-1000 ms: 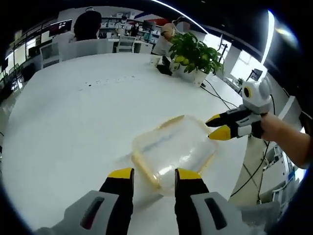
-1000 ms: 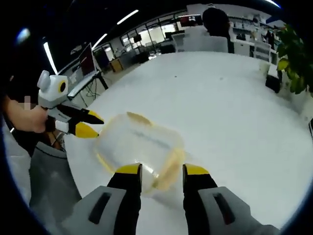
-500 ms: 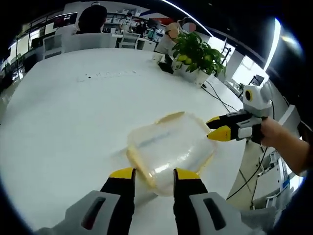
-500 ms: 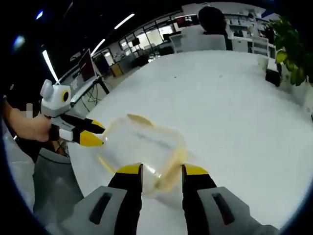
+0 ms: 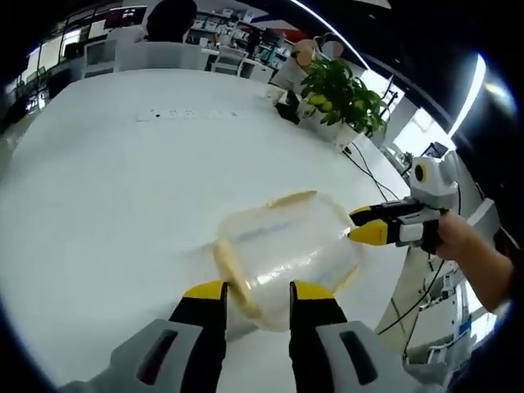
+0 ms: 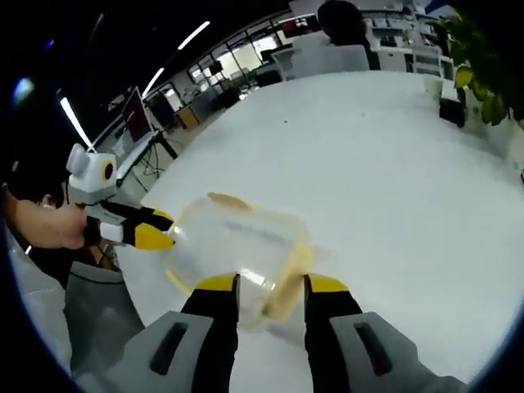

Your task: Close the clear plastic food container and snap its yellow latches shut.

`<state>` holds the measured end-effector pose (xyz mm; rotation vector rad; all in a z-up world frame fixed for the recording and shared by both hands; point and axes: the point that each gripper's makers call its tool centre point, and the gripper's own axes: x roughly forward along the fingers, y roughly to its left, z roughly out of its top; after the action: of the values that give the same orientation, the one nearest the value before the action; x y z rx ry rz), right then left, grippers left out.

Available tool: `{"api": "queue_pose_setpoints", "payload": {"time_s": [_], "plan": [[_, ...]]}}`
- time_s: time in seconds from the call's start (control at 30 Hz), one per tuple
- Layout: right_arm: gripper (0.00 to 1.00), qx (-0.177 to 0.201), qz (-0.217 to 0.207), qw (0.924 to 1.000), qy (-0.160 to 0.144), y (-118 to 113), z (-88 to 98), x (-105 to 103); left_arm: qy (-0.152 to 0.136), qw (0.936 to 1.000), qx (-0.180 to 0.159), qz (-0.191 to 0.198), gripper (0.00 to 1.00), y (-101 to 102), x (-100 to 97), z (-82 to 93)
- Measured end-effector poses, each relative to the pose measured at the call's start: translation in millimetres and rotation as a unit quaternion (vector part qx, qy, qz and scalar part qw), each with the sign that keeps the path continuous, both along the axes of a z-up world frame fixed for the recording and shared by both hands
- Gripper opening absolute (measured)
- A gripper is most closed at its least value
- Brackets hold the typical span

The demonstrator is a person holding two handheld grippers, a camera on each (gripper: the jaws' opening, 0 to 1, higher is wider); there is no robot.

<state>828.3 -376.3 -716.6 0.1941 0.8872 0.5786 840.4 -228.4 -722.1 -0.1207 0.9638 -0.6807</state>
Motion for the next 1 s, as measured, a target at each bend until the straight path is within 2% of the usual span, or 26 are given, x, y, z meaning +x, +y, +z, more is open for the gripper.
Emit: {"api": "queue_pose_setpoints", "payload": {"time_s": [0.1, 0.13, 0.2, 0.53, 0.57, 0.6, 0.63, 0.9, 0.93, 0.97, 1.0], "plan": [[0.28, 0.002, -0.003, 1.0000, 0.007, 0, -0.5, 0, 0.020, 0.9996, -0.014, 0.012, 0.22, 0, -0.5, -2.2], [0.27, 0.002, -0.004, 1.0000, 0.007, 0, -0.6, 0, 0.036, 0.9989, -0.021, 0.022, 0.22, 0, -1.9, -2.8], [0.27, 0.005, -0.010, 0.9999, 0.013, 1, -1.0, -1, 0.020, 0.9998, -0.008, 0.001, 0.22, -1, -1.3, -1.8], [0.26, 0.005, -0.011, 0.9998, 0.017, 3, -0.2, -3, 0.035, 0.9993, -0.008, 0.001, 0.21, -3, -2.1, -2.6], [0.25, 0.010, -0.010, 0.9997, 0.020, 5, -0.6, -4, 0.036, 0.9993, -0.008, 0.000, 0.21, -3, -2.0, -2.6], [0.26, 0.033, -0.015, 0.9992, 0.020, 10, 0.7, -1, 0.037, 0.9993, -0.010, -0.001, 0.21, -4, -2.1, -2.7], [0.26, 0.031, -0.022, 0.9988, 0.032, 6, -2.0, -4, 0.035, 0.9993, -0.009, -0.004, 0.21, -4, -1.6, -2.8], [0.26, 0.034, -0.020, 0.9984, 0.039, 3, -3.1, -6, 0.042, 0.9990, -0.011, -0.014, 0.19, -5, -1.6, -3.8], [0.25, 0.031, -0.019, 0.9987, 0.037, 3, -2.5, -5, 0.059, 0.9982, -0.009, -0.006, 0.18, -4, -4.0, -7.5], [0.25, 0.032, -0.019, 0.9985, 0.041, 3, -2.9, -7, 0.069, 0.9973, -0.025, 0.008, 0.18, -9, -1.7, -7.0], [0.25, 0.031, -0.018, 0.9985, 0.042, 3, -2.8, -6, 0.059, 0.9980, -0.019, 0.000, 0.19, -10, 0.4, -7.5]]}}
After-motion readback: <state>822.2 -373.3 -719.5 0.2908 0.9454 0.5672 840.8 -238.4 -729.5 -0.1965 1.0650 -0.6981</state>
